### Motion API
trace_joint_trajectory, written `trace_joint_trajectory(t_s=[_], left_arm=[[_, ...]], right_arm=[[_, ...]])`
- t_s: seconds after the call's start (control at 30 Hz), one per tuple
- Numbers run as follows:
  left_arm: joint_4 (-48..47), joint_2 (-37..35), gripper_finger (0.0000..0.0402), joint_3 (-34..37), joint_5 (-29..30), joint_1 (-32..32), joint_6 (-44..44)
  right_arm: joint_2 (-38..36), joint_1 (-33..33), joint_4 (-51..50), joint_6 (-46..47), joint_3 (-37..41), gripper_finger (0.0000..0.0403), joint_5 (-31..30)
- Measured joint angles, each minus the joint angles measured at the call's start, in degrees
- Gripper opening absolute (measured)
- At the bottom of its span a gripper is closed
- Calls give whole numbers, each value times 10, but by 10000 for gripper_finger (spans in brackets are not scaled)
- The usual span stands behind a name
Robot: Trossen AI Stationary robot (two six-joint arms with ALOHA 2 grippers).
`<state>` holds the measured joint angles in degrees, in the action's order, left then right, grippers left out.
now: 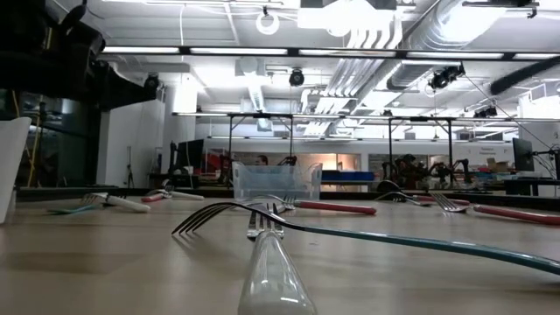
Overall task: Sort silverware by color (type)
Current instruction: Put the blue fork into the transparent bin
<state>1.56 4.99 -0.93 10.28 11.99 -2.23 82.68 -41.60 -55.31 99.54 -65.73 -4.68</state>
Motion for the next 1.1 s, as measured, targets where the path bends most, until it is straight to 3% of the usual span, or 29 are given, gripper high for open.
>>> trace_joint_trajectory(t_s=[0.17, 0.27, 0.4, 0.57, 0.67, 0.87, 1.1], left_arm=[[-5, 4, 0, 0, -33, 0, 29], [-5, 4, 0, 0, -46, 0, 47], [-4, 4, 0, 0, -78, 0, 52], [-2, 4, 0, 0, -85, 0, 52], [-2, 4, 0, 0, -85, 0, 52], [-14, 4, 0, 0, -84, 0, 63], [-13, 6, 0, 0, -82, 0, 44]], right_arm=[[29, -14, 97, 0, 0, 12, -54], [47, 11, 178, -56, 0, 12, -60], [73, 70, 267, -225, 0, 12, -72], [86, 194, 319, -465, 0, 12, -83], [85, 292, 358, -613, -3, 12, -39], [137, 488, 304, -832, -82, 12, 61], [271, 620, 170, -1008, -290, 12, 80]])
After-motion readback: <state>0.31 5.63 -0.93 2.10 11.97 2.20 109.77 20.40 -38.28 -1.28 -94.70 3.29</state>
